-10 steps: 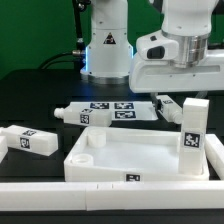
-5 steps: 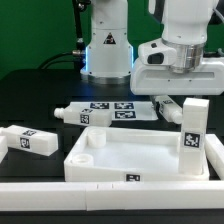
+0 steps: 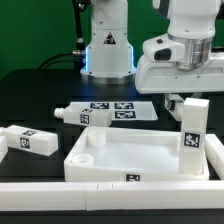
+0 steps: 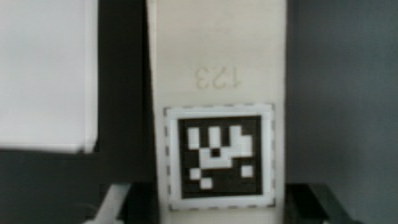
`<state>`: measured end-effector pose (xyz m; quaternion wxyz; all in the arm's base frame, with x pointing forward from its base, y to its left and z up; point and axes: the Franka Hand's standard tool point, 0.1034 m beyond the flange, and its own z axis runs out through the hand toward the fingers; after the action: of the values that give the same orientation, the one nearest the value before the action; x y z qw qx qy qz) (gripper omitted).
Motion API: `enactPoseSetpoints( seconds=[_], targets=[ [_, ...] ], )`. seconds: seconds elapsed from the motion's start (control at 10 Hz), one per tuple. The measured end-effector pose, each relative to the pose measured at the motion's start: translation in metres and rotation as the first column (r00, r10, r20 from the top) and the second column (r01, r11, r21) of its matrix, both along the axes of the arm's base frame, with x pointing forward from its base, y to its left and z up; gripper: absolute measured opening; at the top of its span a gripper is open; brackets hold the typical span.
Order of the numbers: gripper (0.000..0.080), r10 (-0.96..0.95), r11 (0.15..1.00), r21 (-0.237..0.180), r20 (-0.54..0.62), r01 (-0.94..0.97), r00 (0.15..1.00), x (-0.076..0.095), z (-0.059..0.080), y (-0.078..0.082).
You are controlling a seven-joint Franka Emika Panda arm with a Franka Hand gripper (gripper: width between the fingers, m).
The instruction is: Assemble desk
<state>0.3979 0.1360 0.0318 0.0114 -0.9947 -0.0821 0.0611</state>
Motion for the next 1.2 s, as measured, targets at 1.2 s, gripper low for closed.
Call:
enactPoseSetpoints(
  seconds=[1.2],
  targets=[
    [0.0284, 0.844, 0.533, -0.033, 0.098, -0.845, 0.528, 0.008, 0.006, -0.002]
  ],
)
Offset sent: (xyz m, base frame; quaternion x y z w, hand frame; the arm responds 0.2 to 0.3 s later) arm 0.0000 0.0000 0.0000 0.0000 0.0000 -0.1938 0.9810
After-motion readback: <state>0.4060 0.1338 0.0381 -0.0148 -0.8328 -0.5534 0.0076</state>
